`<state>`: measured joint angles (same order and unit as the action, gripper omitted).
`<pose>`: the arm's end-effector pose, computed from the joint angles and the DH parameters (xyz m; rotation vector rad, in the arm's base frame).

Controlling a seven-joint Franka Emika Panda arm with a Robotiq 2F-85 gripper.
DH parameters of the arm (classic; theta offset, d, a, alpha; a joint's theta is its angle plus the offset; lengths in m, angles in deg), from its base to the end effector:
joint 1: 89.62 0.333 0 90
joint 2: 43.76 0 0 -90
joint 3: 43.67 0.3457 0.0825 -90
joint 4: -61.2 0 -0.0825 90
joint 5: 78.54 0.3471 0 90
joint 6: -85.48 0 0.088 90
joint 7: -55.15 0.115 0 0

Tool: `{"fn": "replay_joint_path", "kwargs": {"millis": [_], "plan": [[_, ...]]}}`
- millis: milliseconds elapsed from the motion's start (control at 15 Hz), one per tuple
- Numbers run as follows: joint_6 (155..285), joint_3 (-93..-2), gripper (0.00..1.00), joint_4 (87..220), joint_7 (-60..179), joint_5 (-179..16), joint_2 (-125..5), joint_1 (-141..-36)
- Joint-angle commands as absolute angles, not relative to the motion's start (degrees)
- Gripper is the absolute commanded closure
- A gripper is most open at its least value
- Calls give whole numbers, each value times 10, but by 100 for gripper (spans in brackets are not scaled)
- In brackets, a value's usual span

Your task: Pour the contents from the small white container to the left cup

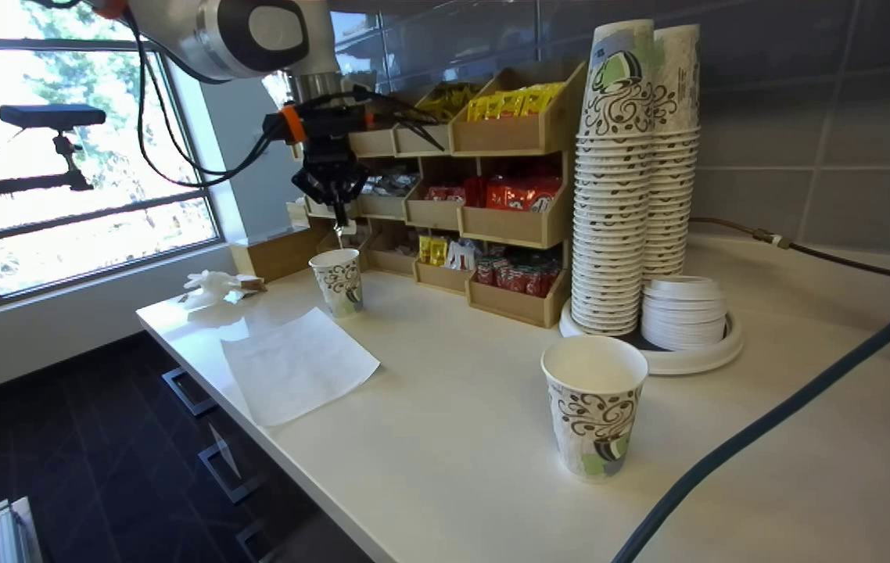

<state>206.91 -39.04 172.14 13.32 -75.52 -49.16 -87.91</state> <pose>0.5566 0.0633 0.4828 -2.8589 -1.2333 -0.1577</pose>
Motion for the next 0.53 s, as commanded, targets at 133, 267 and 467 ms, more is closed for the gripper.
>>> {"fn": "replay_joint_path", "kwargs": {"millis": [133, 267, 467], "plan": [[2079, -390, 99, 1748, 115, -789, -467, -875], [2079, -387, 99, 1748, 109, -787, -468, -873], [2079, -384, 99, 1751, 104, -789, -468, -871]]}}
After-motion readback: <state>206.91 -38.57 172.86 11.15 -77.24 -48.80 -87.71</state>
